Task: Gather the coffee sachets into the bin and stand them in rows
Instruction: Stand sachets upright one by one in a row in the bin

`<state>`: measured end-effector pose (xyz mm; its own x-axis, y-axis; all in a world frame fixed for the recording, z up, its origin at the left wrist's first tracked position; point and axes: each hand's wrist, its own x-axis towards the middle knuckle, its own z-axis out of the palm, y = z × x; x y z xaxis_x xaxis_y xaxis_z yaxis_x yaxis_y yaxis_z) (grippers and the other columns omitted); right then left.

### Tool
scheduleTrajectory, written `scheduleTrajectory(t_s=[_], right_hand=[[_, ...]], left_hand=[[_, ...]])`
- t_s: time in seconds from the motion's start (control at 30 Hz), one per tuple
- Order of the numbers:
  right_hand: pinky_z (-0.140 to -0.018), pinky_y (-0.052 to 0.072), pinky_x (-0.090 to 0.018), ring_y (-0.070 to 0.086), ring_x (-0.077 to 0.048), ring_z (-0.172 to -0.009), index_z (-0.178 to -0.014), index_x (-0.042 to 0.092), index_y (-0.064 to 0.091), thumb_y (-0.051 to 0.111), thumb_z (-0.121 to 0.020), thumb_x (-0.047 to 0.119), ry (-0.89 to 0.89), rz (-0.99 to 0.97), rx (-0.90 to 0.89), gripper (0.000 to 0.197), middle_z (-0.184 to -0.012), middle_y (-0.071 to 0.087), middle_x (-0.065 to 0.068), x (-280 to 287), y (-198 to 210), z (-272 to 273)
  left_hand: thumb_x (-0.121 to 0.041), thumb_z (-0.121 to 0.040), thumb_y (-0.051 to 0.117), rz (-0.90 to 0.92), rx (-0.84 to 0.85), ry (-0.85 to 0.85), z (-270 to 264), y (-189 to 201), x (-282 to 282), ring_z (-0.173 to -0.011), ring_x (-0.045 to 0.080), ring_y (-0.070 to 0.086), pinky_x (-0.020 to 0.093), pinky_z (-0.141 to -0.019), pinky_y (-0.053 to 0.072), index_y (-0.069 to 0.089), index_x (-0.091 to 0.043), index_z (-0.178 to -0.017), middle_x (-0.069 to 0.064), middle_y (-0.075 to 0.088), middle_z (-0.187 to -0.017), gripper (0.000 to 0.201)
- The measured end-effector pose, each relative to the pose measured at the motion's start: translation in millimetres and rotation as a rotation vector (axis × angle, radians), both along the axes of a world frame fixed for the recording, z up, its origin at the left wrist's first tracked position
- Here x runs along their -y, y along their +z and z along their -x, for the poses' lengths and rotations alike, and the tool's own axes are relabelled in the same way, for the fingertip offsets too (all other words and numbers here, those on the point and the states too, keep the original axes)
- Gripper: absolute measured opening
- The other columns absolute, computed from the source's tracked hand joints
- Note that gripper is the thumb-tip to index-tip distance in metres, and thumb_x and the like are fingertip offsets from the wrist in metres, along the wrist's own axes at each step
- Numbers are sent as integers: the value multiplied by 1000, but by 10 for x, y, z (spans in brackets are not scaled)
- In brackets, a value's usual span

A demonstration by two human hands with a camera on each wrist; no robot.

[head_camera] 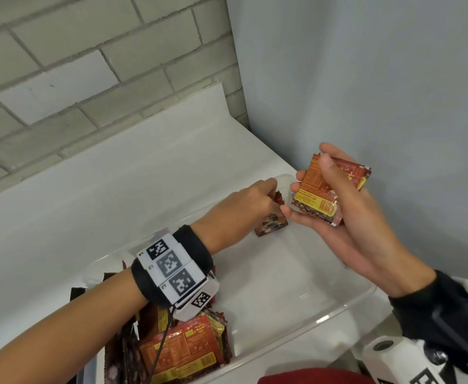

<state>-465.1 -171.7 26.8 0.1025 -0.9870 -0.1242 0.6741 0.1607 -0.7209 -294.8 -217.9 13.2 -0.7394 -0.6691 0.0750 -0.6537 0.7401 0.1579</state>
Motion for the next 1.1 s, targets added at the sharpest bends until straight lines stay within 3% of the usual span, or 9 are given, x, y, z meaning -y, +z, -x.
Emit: scheduleTrajectory(t_s=[0.07,0.2,0.3,0.4,0.5,0.7,0.8,0.9,1.1], right_hand=[[-69,57,-43,67,-21,-83,-112,31,58,65,-72,36,8,2,4,41,-93,64,-10,-11,21,-5],[-64,57,-37,69,-20,-85,-105,27,59,61,-71,41,17,-14,4,38,-94,64,-12,-18,41,-4],[-65,58,-34,69,-20,-87,-110,22,60,63,-68,42,30,-39,12,46,-96,65,-13,-13,47,-6],[-66,58,-37,69,-22,-87,-112,17,59,64,-68,41,50,-68,64,50,-96,65,-14,-16,61,-13],[-71,58,-46,68,-28,-91,-115,14,59,58,-79,34,85,-88,137,41,-98,66,-17,-19,54,-3],[-83,53,-59,65,-37,-108,-125,11,56,48,-77,7,191,-65,188,49,-117,65,-23,-18,12,19],[-85,51,-62,63,-37,-111,-129,11,52,46,-80,4,238,-32,159,50,-121,64,-22,-20,15,13],[-83,51,-62,63,-39,-110,-128,11,54,50,-82,4,259,2,93,47,-120,66,-19,-25,19,9],[-74,56,-55,67,-38,-103,-128,10,54,56,-84,4,268,27,-50,45,-118,67,-16,-25,10,-17]], left_hand=[[11,-72,74,11,-20,0,-3,-32,3,-66,18,36,37,-41,46,68,-6,-83,12,48,-81,21],[5,-80,71,16,14,19,2,-51,6,-71,26,50,40,-48,48,71,-8,-95,13,49,-86,20],[4,-80,71,33,15,18,6,-64,8,-73,28,52,41,-48,48,69,-5,-98,14,50,-86,20],[2,-81,71,48,-18,-4,6,-81,25,-69,25,50,41,-46,47,67,-3,-95,14,50,-85,16],[-11,-88,61,25,-49,3,-36,-47,46,-73,21,49,39,-56,49,68,-2,-95,12,49,-89,13],[-27,-93,53,-59,-345,148,-249,262,47,-70,6,52,16,-68,43,73,-14,-108,2,56,-88,28],[-34,-98,51,-235,-515,292,-285,382,-26,-75,9,61,17,-72,49,70,-15,-113,-2,63,-91,31],[-40,-91,47,-465,-671,338,-269,428,-114,-82,8,64,19,-76,51,67,-15,-117,-6,68,-95,41],[-25,-82,64,-641,-853,285,-262,367,-177,-93,9,64,24,-85,52,67,-16,-113,2,70,-100,32]])
